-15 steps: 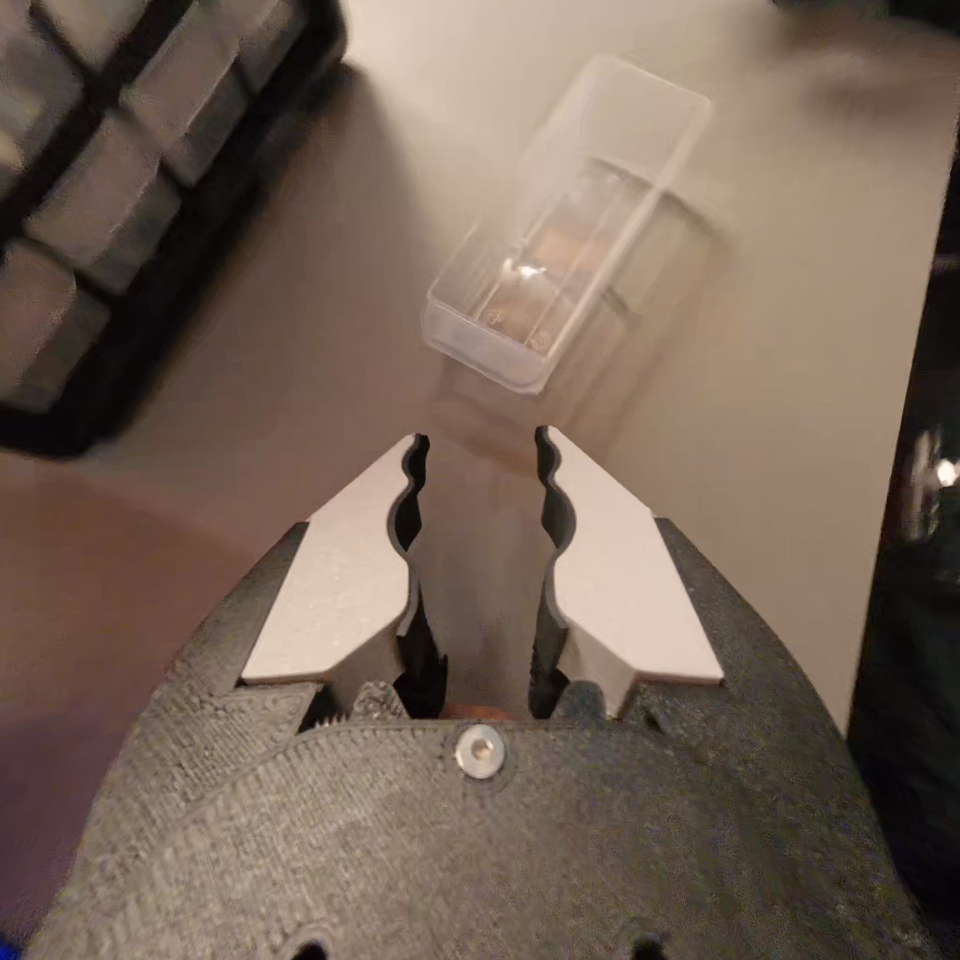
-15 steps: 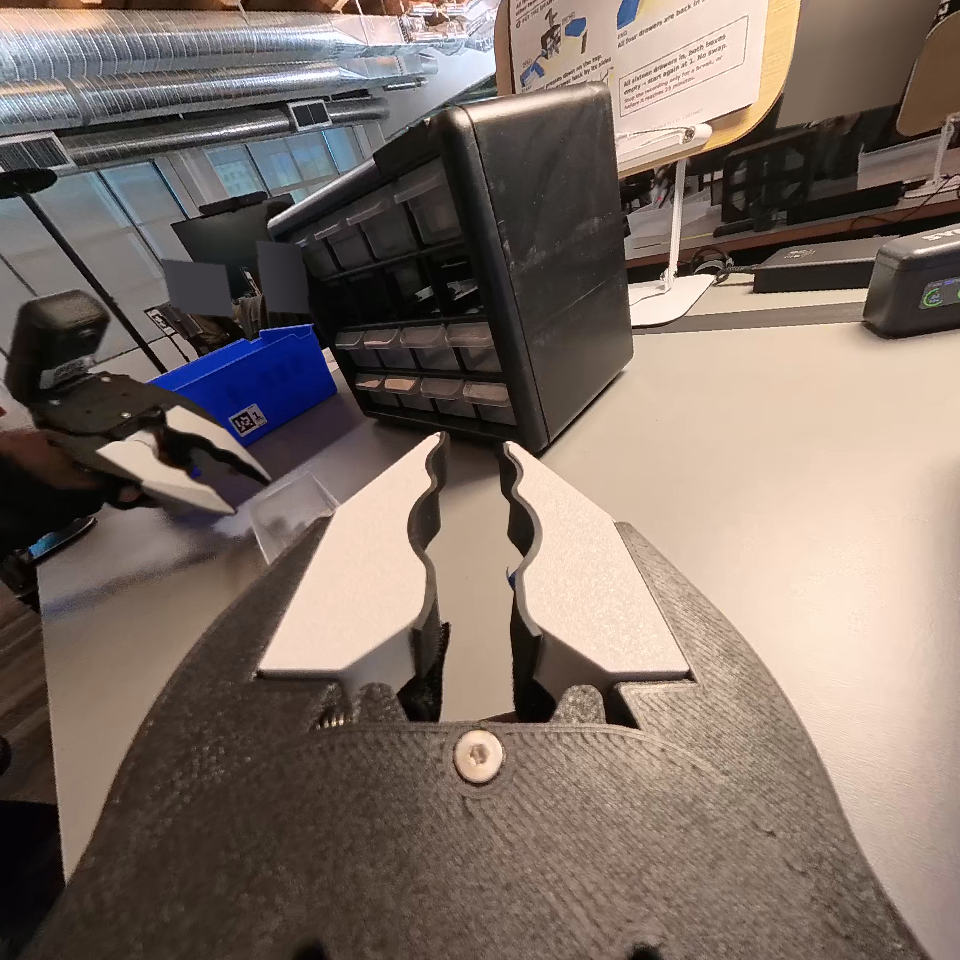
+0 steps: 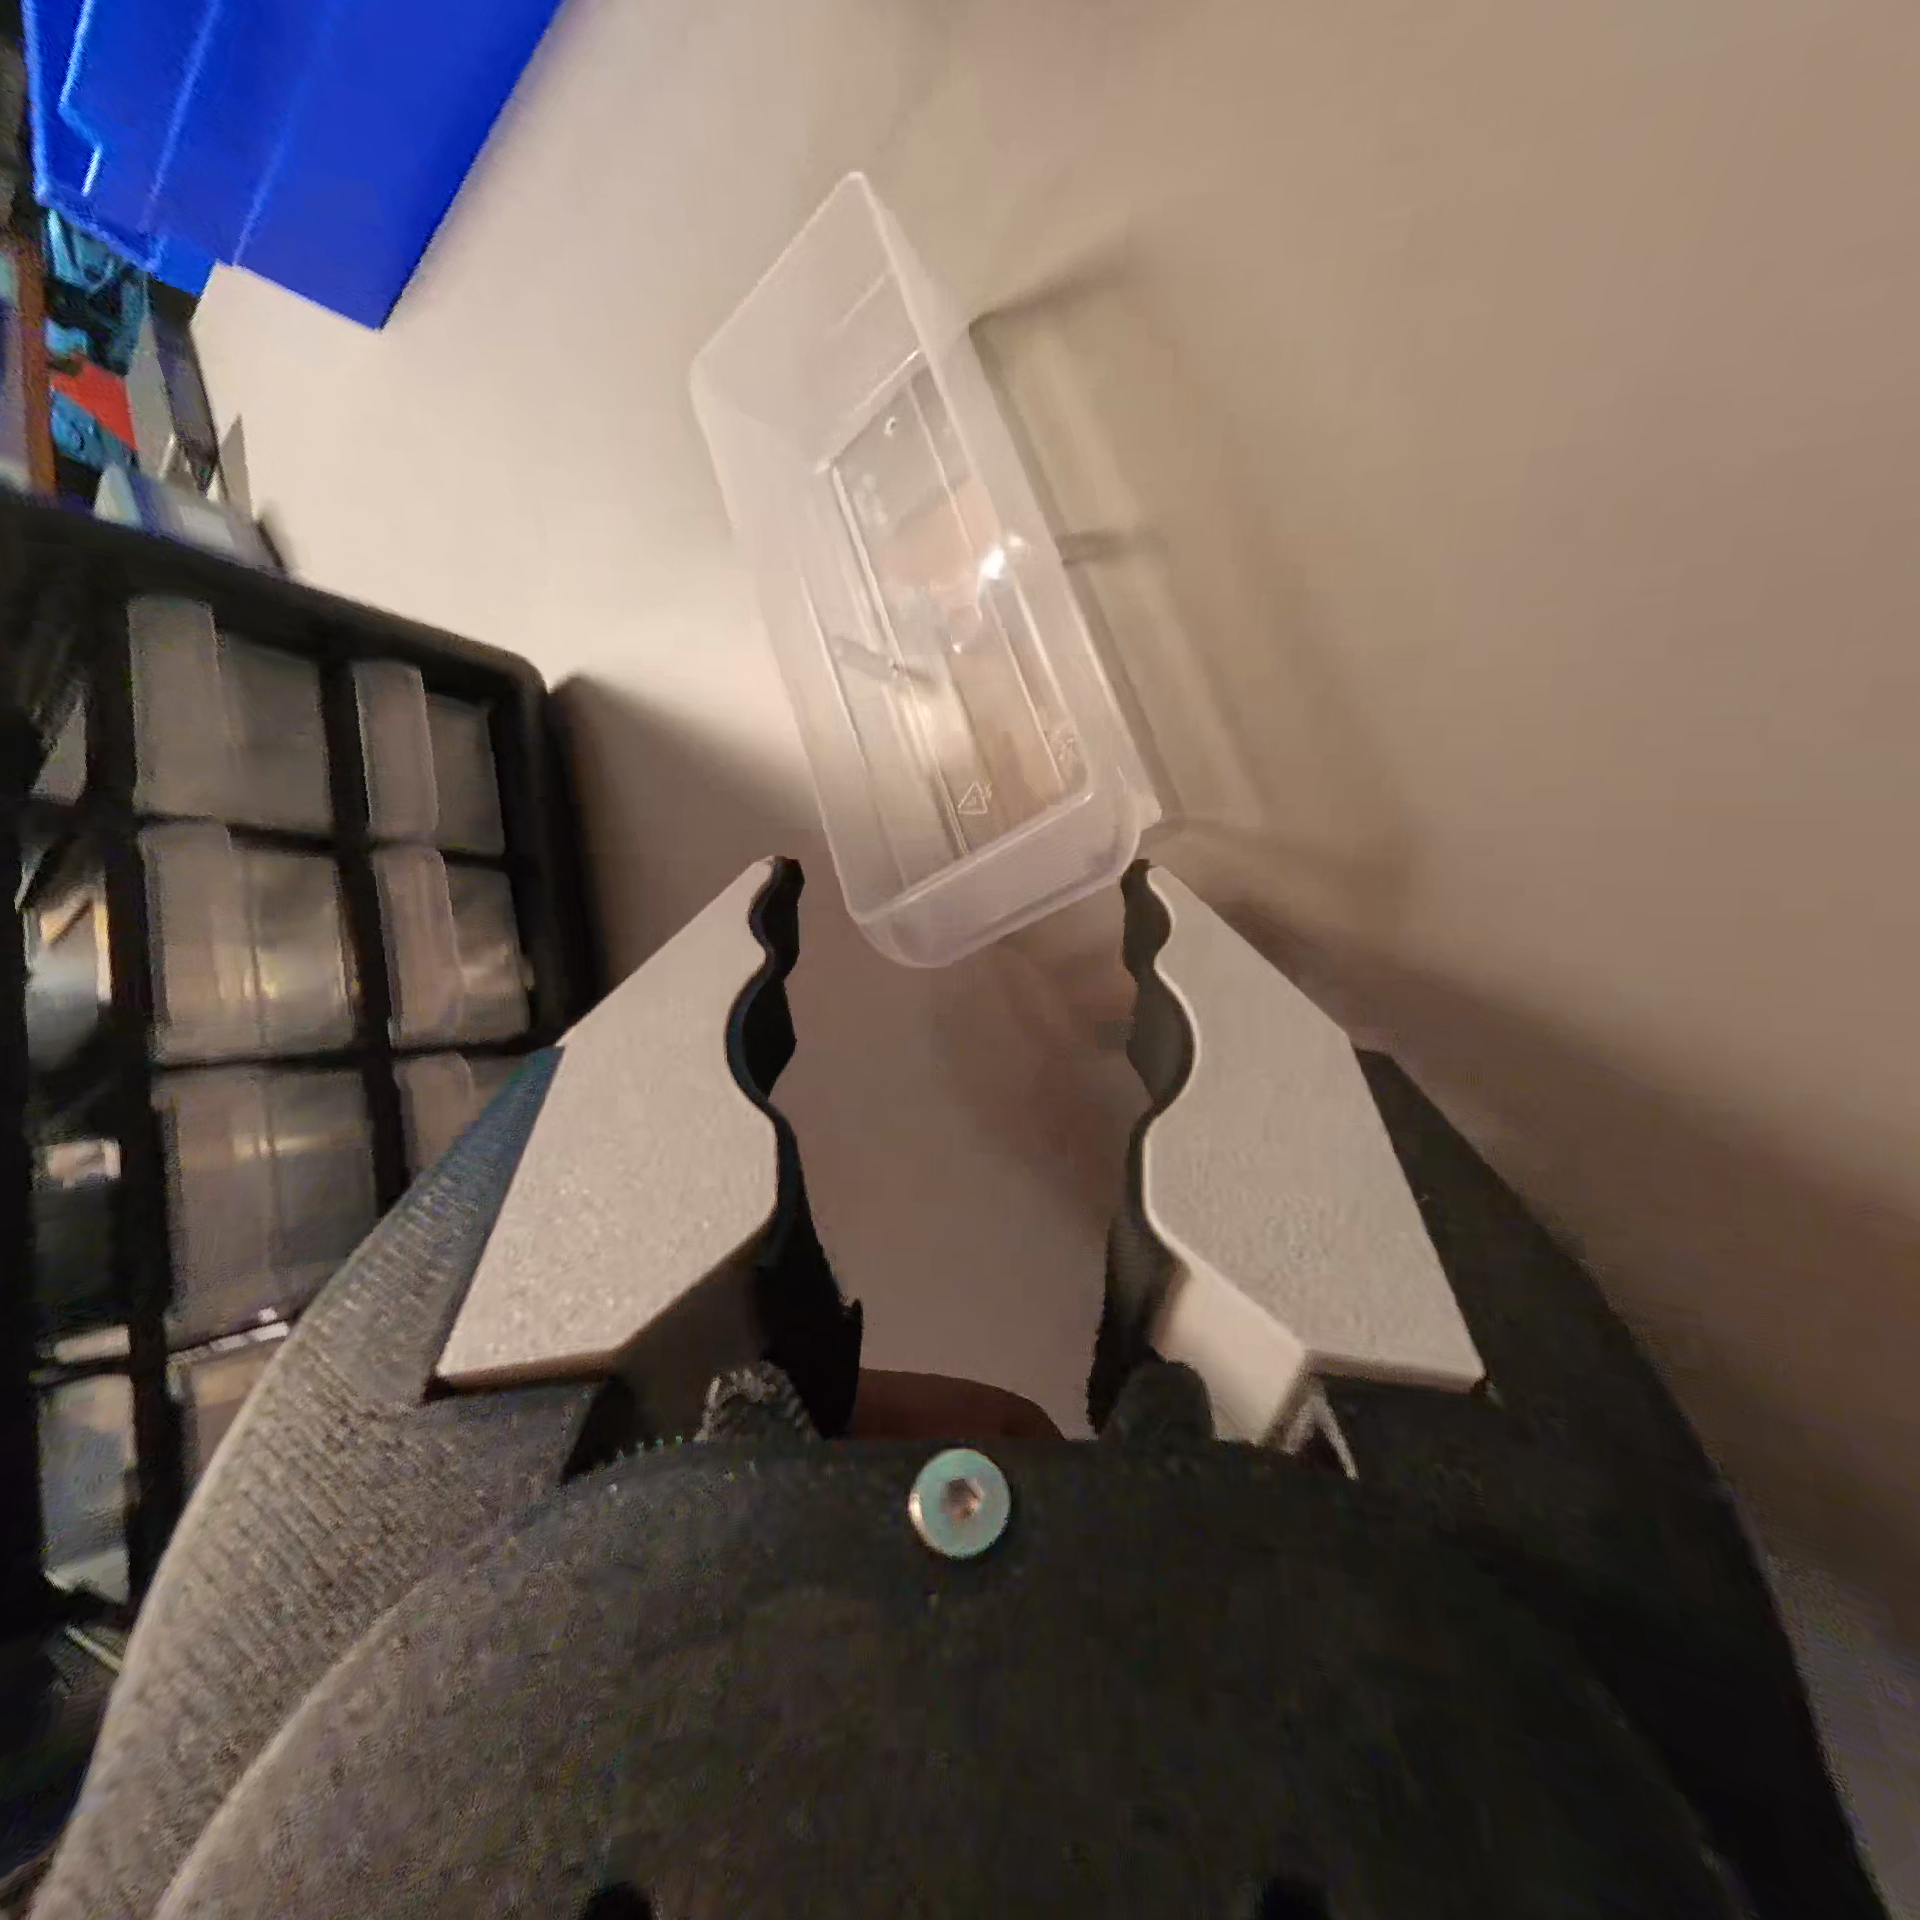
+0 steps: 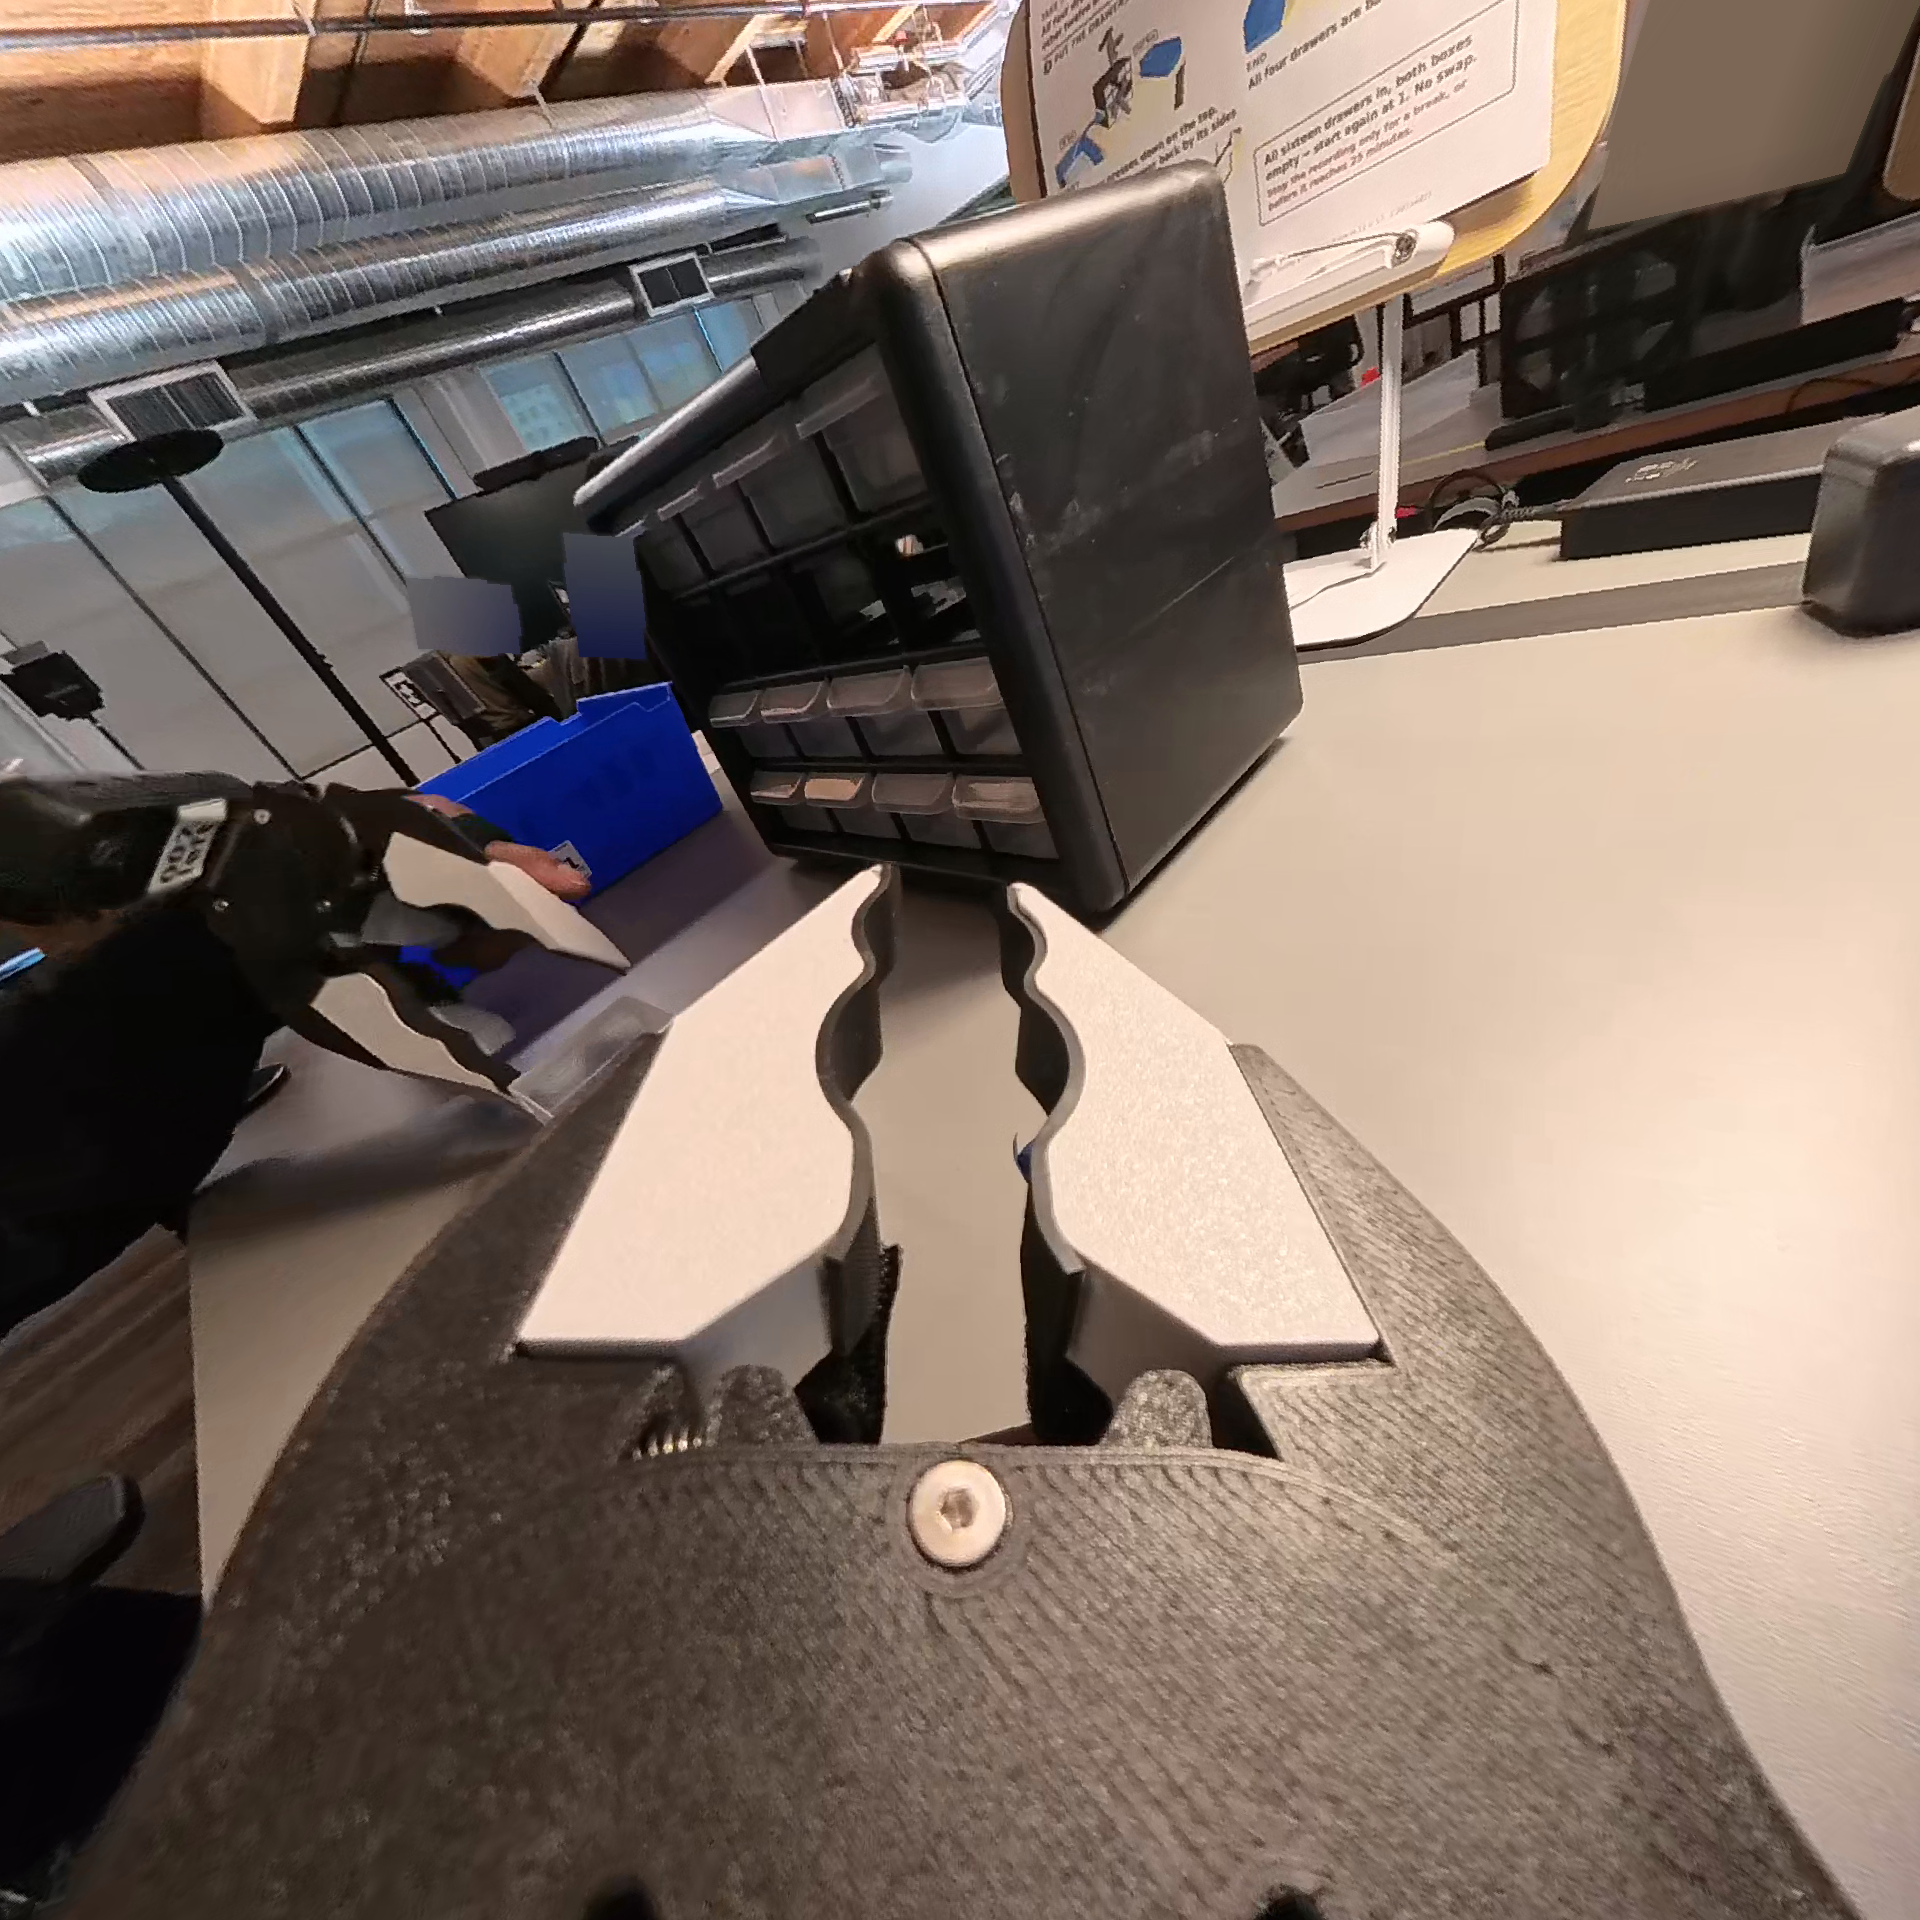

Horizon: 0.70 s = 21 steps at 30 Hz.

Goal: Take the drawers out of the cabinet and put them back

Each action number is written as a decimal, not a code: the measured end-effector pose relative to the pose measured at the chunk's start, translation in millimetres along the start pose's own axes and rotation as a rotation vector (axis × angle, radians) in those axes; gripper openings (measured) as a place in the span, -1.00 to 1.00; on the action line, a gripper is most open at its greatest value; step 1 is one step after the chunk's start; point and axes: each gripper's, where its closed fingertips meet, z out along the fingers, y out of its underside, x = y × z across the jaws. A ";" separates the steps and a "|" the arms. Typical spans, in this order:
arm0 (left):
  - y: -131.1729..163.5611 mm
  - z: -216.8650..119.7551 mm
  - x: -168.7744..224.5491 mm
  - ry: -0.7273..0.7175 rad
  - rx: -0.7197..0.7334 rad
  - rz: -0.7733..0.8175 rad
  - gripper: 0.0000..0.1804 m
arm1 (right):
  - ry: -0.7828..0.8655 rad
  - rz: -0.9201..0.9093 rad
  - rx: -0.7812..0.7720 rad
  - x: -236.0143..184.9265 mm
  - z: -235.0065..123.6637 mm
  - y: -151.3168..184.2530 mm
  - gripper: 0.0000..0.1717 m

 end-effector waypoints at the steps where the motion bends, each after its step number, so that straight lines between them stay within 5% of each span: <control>1: -1.2 2.9 1.0 0.011 -0.009 0.034 -0.31 | -0.004 0.004 -0.004 0.2 0.9 0.3 -0.77; 9: -16.3 7.2 20.1 0.188 -0.003 0.038 -0.69 | -0.003 -0.087 -0.146 -5.7 24.0 6.5 -0.77; 16: -62.1 -21.9 -11.6 0.151 0.195 -0.090 -0.79 | 0.021 -0.269 -0.074 -10.4 68.0 -87.5 -0.75; 21: -81.7 -40.2 -46.8 0.050 0.226 -0.135 -0.79 | 0.132 -0.183 -0.132 12.7 114.0 -137.2 -0.63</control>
